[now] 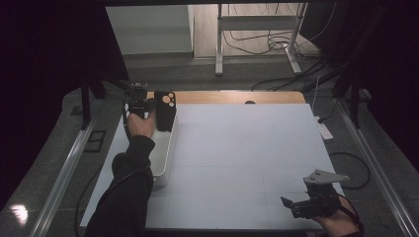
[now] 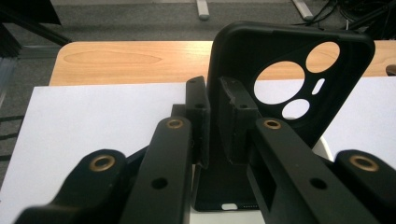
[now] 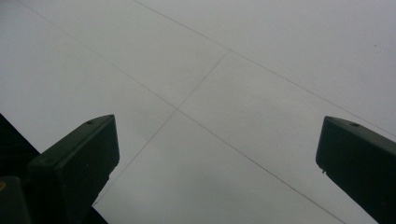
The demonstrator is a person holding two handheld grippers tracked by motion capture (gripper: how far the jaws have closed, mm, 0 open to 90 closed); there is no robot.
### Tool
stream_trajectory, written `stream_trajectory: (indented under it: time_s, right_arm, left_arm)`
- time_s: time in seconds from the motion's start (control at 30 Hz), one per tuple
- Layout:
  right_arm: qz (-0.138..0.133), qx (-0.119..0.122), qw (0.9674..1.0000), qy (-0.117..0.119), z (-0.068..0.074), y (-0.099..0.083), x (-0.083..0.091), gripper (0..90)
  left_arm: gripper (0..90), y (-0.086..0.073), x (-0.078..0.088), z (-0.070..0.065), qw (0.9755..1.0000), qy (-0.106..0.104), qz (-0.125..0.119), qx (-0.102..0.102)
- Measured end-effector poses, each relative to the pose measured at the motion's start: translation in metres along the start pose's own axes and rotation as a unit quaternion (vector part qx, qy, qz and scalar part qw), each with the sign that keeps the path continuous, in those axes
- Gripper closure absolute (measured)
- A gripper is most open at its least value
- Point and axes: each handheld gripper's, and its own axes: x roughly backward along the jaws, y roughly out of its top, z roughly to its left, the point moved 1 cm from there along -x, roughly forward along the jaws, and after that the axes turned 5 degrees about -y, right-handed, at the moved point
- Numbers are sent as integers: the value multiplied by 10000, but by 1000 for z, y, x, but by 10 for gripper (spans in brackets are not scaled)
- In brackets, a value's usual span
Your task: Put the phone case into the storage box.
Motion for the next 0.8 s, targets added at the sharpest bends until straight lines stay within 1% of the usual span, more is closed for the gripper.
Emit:
stream_trajectory:
  time_s: [0.07,0.27,0.43,0.57,0.7,0.8]
  right_arm:
    - [-4,0,10000,-2,0,0,0,0]
    - [0,1,10000,-2,0,0,0,0]
    - [-4,-6,10000,-7,0,0,0,0]
    - [-4,-4,10000,-8,0,0,0,0]
    - [-10,-5,10000,-12,0,0,0,0]
    - [-11,-4,10000,-11,0,0,0,0]
  left_arm:
    - [797,-1,1,1,10000,4,1,-10]
    - [735,-2,3,3,10000,-86,10,2]
    - [691,-2,5,3,9998,-211,26,-9]
    - [659,-2,7,1,9995,-289,38,-72]
    - [624,-2,9,0,9992,-368,110,-137]
    - [604,-2,10,-1,9989,-418,119,-147]
